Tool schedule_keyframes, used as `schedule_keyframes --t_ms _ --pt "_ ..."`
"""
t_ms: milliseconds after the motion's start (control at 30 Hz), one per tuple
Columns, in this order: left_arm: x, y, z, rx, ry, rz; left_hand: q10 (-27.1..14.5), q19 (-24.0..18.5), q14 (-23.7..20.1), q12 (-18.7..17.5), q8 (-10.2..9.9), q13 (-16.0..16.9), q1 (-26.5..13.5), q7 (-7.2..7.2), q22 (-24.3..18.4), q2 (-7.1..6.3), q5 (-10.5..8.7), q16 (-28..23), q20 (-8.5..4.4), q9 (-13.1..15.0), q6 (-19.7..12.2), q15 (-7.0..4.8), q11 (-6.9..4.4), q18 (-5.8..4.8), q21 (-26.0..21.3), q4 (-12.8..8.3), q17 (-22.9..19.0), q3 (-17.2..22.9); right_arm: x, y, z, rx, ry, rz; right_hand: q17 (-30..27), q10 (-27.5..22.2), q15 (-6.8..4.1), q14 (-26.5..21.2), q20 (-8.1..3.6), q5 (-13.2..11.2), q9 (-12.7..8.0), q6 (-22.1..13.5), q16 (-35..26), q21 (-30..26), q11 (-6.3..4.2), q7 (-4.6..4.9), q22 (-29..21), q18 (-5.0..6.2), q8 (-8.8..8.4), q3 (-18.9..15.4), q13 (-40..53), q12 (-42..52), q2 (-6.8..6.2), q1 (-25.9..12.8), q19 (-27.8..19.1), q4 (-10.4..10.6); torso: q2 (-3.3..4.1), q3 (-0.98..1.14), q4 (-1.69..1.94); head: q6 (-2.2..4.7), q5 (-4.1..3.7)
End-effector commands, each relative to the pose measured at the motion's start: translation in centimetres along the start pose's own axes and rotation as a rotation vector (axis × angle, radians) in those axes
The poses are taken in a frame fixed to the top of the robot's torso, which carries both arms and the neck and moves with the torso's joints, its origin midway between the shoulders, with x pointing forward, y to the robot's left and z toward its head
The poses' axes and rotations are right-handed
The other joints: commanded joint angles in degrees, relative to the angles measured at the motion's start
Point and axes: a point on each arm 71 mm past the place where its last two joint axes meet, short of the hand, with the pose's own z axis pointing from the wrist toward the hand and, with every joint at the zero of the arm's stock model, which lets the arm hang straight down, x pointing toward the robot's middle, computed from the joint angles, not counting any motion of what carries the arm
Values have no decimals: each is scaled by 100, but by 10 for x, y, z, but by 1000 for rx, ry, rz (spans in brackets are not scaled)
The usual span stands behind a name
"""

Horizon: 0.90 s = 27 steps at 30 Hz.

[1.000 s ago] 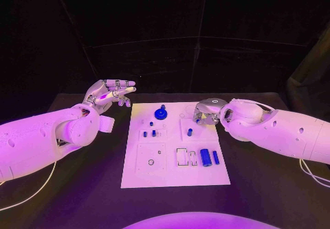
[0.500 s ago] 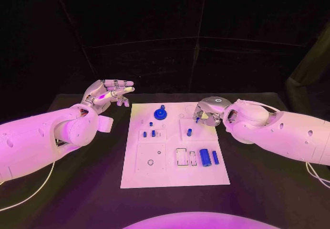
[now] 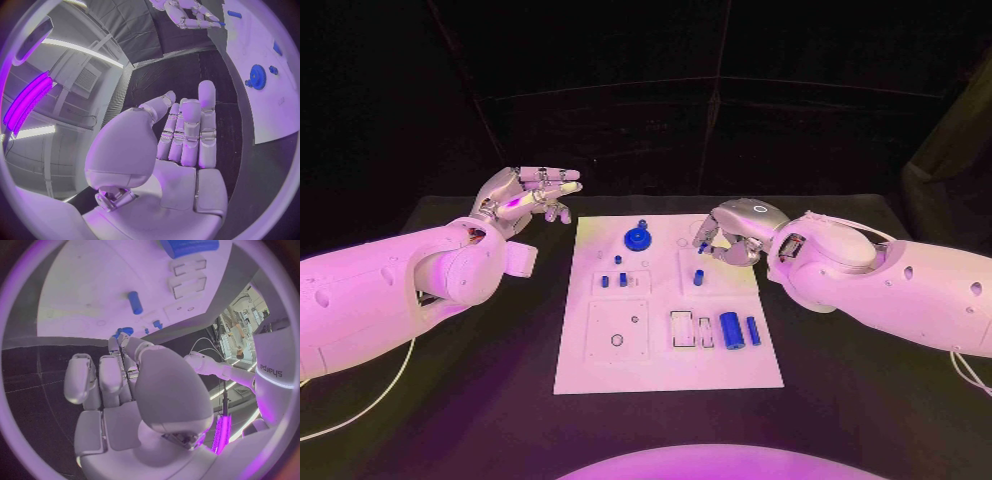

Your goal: Assemble the parts on the task board

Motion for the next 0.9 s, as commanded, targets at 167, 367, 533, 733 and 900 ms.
schedule_keyframes --t_ms 167,367,533,733,900 --pt "5 -1 1 4 9 -14 13 -38 -40 37 24 -2 40 7 -8 34 -12 -23 12 3 29 -10 1 79 -38 -36 -4 8 0 53 9 -141 -15 97 -10 12 22 130 13 34 -6 -10 39 26 21 42 13 -61 -15 66 -1 -27 -3 -92 48 -18 2 -5 8 -49 93" --pt "9 -1 1 3 18 -23 4 -39 -45 38 22 -5 35 13 -11 29 -12 -26 13 1 21 -7 6 77 -42 -37 -13 3 20 82 15 -209 48 103 -15 7 26 129 17 36 -6 -17 39 26 27 48 12 -61 -15 80 -1 -29 -13 -124 46 -29 -1 -16 13 -91 138" --pt "13 -1 2 2 25 -28 4 -39 -45 38 22 -5 35 13 -11 29 -12 -26 13 1 21 -7 6 77 -42 -37 -13 3 43 93 17 -225 119 86 -14 5 27 129 18 36 -6 -18 41 25 28 50 10 -61 -16 82 -1 -30 -16 -132 44 -31 3 -16 10 -122 183" --pt "17 -1 3 1 36 -33 4 -39 -45 38 22 -5 35 13 -11 29 -12 -26 13 1 21 -7 6 77 -42 -37 -13 3 65 102 18 -232 181 59 -14 4 28 129 18 36 -6 -19 41 27 28 50 13 -61 -16 83 -1 -31 -18 -135 46 -33 6 -7 13 -155 222" --pt "19 -1 3 0 40 -35 4 -39 -45 38 22 -5 35 13 -11 29 -12 -26 13 1 21 -7 6 77 -42 -37 -13 3 71 106 19 -234 194 41 -15 3 29 129 19 36 -6 -20 41 27 29 51 13 -61 -16 85 -1 -31 -19 -142 46 -34 6 2 2 -184 273"
